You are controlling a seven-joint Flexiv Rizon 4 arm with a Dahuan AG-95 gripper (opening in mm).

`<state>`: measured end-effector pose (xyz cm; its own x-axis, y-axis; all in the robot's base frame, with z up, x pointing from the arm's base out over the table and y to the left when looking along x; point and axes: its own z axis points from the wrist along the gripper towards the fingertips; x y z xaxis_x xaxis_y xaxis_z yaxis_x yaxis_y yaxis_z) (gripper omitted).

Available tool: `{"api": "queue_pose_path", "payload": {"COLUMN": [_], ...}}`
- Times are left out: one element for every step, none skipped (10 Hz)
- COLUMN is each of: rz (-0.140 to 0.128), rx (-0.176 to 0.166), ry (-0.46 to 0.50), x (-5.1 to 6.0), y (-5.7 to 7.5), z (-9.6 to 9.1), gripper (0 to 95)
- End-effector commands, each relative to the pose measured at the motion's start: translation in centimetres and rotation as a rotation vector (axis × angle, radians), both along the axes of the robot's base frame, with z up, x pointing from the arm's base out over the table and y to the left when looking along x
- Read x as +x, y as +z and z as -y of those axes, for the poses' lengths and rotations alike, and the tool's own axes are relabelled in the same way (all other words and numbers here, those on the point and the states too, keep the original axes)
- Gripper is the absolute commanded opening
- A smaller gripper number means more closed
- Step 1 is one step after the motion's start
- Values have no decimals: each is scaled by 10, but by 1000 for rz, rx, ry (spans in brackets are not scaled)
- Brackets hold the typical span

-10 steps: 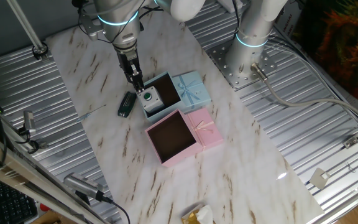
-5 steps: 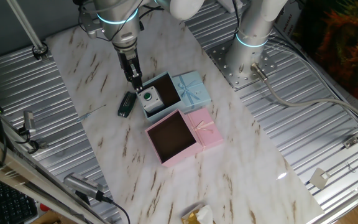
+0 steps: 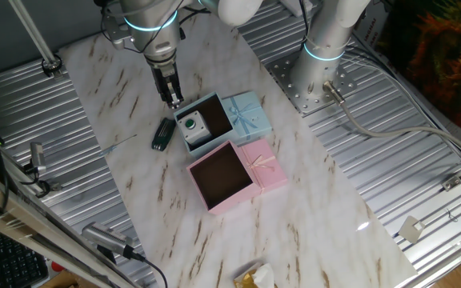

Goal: Move an object from one box to another

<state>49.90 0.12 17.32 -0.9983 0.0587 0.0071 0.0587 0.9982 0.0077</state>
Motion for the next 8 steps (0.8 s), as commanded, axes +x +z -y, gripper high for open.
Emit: {"api": "queue_pose_path", "payload": {"rz": [0,0,0,4,5,7,6,6], "rx": [0,-1,-2,6,6,8,10,9], "ry": [-4,-11,-25,-37,-46,-54,-68,-76], "x": [0,0,-1,-2,-2,-3,-3,-2], "y": [0,1,3,5,6,6,7,6], "z": [0,0,-1,-1,-2,-2,-2,-2], "gripper": [0,0,0,0,0,0,0,0]}}
